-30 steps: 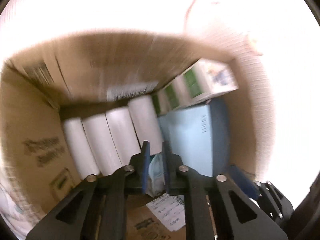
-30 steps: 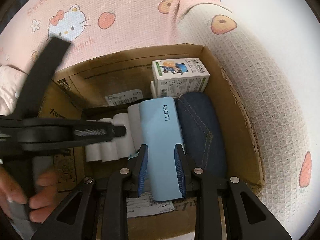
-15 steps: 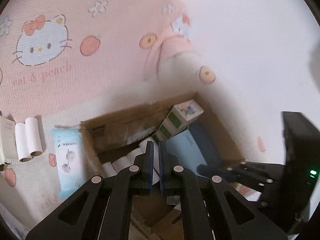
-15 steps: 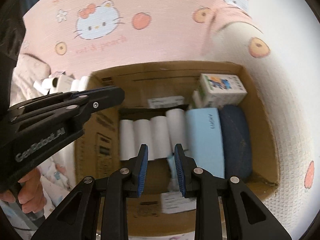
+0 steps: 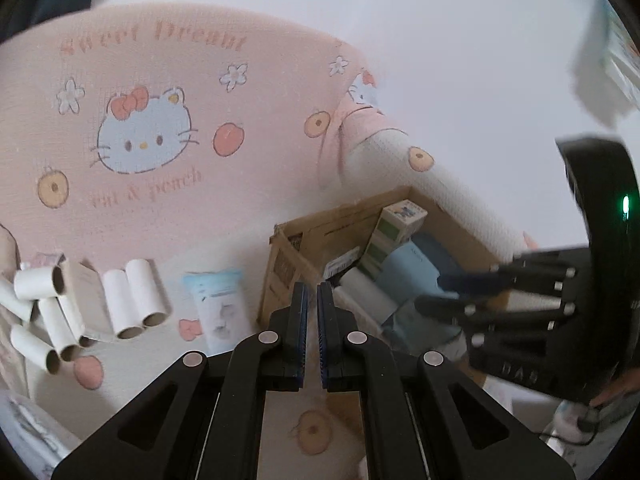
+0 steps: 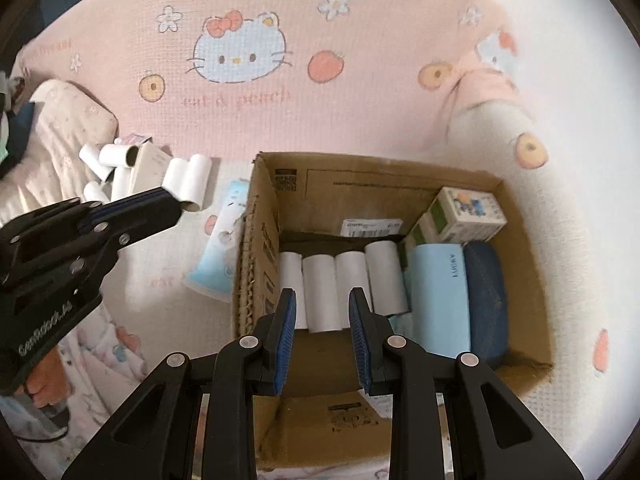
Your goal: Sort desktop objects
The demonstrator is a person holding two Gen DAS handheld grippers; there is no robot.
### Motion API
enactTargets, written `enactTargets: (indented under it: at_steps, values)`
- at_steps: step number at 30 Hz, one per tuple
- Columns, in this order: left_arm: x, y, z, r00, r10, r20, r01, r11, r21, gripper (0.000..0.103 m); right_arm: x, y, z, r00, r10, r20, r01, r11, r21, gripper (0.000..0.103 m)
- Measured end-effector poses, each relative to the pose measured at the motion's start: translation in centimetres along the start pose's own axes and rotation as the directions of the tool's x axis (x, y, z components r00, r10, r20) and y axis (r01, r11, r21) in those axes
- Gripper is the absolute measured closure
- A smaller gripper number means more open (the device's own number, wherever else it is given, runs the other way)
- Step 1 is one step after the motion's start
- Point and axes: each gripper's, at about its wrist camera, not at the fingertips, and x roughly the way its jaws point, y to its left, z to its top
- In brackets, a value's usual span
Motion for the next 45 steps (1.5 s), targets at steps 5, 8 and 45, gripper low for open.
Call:
enactTargets:
  at_steps: [5,8,45]
  values:
    - [1.1,1.0,-2.6,0.997,0.072,-0.034,-0.071,0.996,0.046,0.097,-0.8,3.0,-0.7,0.999,0.001,0.054,-0.002,1.000,0.008,0.080]
    - [2.1,2.5,-4.0,0.991,0.113,-0.068,-0.109,0.993,0.051,0.097,-0.6,5.3,-0.7,0.994,0.052,0.100,-0.049,0.998,-0.024,0.080]
    - [4.8,31.3,-6.4,0.995,0.028,-0.098,-0.092,0.671,-0.735,0.076,15.6,21.3,5.7,0.866,0.492,0.092,-0.485,0.870,-0.090,0.080]
